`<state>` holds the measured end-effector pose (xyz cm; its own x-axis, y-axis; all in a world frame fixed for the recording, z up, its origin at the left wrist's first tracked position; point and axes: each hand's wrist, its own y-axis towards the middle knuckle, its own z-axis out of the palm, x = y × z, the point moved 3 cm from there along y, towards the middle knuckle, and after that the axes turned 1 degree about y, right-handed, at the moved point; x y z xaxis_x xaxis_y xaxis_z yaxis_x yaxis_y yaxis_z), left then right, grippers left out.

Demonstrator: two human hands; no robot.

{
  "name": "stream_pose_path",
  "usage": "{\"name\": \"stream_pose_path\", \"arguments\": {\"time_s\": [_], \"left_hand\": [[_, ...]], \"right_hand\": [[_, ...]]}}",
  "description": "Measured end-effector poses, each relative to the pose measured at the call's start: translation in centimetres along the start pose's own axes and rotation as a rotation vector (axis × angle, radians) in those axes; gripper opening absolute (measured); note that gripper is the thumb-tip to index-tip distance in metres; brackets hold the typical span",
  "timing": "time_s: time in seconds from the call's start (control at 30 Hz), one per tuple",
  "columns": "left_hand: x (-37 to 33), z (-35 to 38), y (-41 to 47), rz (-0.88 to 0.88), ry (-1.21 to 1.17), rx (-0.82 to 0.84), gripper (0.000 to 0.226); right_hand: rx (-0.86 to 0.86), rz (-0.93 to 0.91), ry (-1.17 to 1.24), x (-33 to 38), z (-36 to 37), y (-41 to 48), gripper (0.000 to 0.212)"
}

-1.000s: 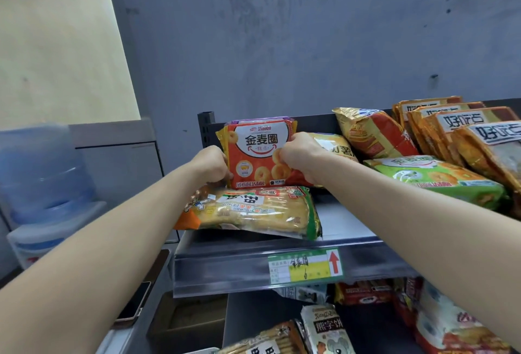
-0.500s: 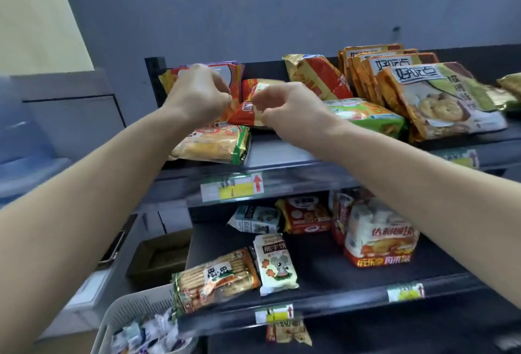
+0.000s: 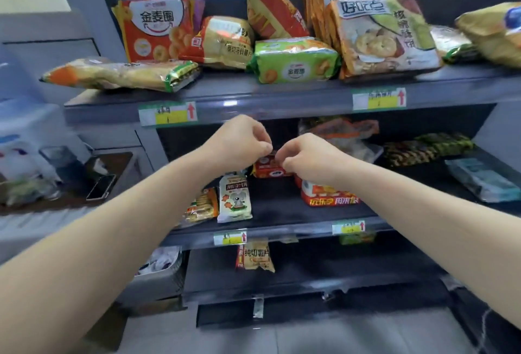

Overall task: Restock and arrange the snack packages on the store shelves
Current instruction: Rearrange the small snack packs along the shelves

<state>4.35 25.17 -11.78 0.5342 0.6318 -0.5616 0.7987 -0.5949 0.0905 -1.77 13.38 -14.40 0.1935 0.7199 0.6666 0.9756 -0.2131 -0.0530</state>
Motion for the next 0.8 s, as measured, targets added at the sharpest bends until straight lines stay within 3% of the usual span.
{"name": "stream_pose_path", "arguments": {"time_s": [0.2,0.3,0.43,0.57,0.63,0.7,0.8], "left_hand": [[5.5,7.1,1.4,-0.249,-0.192,0.12,0.011],[8.3,9.3,3.4,-0.361,-0.299,0.105,0.008],[11.9,11.7,6.7,-0.446,-0.394,0.092,0.016],[14.6,13.5,10.5,-0.46,-0.376,0.115,0.013],[15.1,14.1,12.3,-0.448,-0.358,0.125,0.019],[15.7,14.7,14.0,-0.427,-0.349,0.12,0.01],[16.6,15.9,16.1,-0.435,-0.435,0.106,0.015]], "right_hand": [[0.087,0.136,0.037,-5.0,3.1,1.4,0.037],[0.094,0.203,0.088,-6.9,4.4,3.7,0.044],[0.044,0.259,0.182,-8.8,5.8,7.5,0.038],[0.02,0.307,0.301,-10.6,7.4,11.4,0.035],[-0.003,0.347,0.35,-11.5,7.9,13.5,0.042],[-0.024,0.381,0.371,-12.2,8.6,15.5,0.048],[-0.05,0.411,0.415,-13.2,9.7,18.0,0.045]]}}
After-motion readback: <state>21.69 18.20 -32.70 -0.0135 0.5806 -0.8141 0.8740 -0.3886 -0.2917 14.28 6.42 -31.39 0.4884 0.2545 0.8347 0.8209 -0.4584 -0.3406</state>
